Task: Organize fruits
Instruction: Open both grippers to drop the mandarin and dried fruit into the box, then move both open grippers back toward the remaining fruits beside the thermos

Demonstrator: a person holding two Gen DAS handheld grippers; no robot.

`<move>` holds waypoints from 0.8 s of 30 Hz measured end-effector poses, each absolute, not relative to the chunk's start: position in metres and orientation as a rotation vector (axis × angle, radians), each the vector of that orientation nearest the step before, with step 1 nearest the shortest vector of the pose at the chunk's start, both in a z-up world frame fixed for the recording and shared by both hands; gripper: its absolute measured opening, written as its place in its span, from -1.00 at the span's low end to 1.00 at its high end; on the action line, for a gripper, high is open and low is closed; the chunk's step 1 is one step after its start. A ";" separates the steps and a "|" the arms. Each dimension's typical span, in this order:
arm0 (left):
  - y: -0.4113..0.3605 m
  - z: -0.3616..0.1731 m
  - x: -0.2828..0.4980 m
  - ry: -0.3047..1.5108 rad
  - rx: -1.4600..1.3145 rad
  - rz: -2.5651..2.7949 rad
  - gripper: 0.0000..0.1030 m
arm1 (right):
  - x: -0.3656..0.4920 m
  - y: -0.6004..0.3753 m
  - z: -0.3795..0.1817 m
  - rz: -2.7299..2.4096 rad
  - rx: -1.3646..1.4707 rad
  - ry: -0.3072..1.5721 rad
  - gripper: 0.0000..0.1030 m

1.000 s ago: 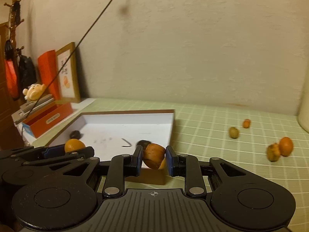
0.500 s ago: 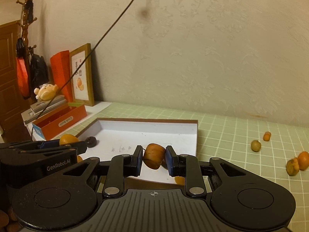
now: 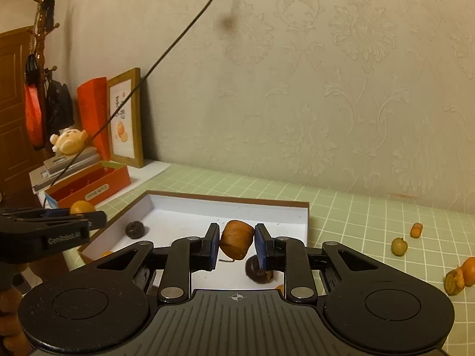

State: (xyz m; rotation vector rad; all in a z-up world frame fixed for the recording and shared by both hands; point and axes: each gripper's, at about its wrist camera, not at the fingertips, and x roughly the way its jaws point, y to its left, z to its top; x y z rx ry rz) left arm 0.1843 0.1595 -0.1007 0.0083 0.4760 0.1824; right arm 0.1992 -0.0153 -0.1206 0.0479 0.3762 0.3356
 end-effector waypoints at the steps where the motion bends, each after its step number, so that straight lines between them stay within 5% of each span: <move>1: 0.163 -0.101 0.187 0.476 0.007 0.186 -0.48 | 0.202 -0.016 -0.120 0.330 0.048 0.375 -0.50; 16: 0.182 -0.115 0.230 0.518 0.008 0.182 -0.46 | 0.254 -0.020 -0.132 0.251 0.062 0.416 -0.49; 18: 0.182 -0.118 0.235 0.537 0.008 0.187 -0.19 | 0.261 -0.017 -0.135 0.253 0.047 0.434 -0.48; 20: 0.181 -0.119 0.236 0.541 0.010 0.190 0.20 | 0.265 -0.017 -0.137 0.217 0.034 0.445 0.35; 21: 0.180 -0.118 0.234 0.530 0.022 0.202 0.38 | 0.261 -0.021 -0.136 0.204 0.057 0.415 1.00; 24: 0.176 -0.112 0.229 0.498 0.050 0.209 0.58 | 0.248 -0.026 -0.129 0.210 0.077 0.325 1.00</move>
